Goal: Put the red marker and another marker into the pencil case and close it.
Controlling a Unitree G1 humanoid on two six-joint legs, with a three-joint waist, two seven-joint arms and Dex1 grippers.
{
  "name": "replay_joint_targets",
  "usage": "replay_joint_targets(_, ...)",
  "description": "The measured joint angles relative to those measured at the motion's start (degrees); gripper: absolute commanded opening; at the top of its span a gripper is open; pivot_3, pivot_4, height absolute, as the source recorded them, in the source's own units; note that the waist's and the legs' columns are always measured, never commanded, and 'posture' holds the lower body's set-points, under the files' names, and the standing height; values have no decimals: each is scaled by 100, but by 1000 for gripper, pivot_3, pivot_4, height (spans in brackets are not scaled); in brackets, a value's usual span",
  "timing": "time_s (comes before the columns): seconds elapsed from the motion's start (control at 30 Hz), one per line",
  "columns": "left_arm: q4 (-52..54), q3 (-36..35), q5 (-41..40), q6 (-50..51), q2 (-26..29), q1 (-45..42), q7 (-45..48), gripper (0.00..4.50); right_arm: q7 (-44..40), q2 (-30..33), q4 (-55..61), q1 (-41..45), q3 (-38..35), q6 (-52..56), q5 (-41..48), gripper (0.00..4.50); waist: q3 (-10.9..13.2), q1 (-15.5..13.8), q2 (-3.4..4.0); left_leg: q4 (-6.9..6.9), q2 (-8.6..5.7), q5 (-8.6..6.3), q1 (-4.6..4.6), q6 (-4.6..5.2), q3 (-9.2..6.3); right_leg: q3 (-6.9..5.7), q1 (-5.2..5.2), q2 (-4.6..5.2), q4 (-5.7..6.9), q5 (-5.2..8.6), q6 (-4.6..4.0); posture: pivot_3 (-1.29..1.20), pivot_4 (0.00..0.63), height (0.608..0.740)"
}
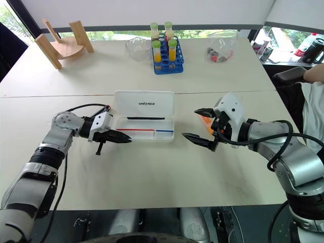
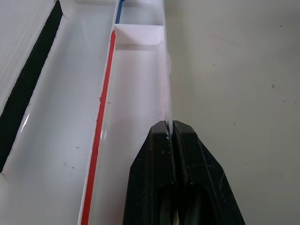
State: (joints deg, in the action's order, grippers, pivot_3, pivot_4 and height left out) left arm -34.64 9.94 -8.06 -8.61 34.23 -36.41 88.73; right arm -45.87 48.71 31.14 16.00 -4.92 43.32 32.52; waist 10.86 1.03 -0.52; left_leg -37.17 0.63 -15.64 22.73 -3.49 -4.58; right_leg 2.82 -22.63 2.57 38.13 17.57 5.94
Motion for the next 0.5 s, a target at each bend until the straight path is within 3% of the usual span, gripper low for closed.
replay_joint_targets(0.1,333,2,-22,396,40,131,-86,872,-26,-2,-42,39,34,-15,-29,4500,0,-1,1,0,0,0,-1,0,0,0,1,0,1,0,0,0,150,740)
replay_joint_targets(0.33,1346,-28,-240,1076,303,669,-263,4261,-103,-11,-164,159,167,-49,-78,4500,0,2,1,-1,1,0,-9,0,-2,0,7,0,3,0,0,0,150,740)
replay_joint_targets(0.37,1618,-81,-315,1237,394,778,-309,4455,-121,-12,-175,172,179,-52,-80,4500,0,5,0,-1,2,0,-8,0,-1,1,6,0,4,0,0,0,150,740)
replay_joint_targets(0.5,2947,-638,-892,2074,857,1123,-596,4455,-182,-18,-237,224,208,-96,-85,4500,3,8,-3,2,8,0,-6,0,-4,0,4,-2,3,0,-1,0,150,740)
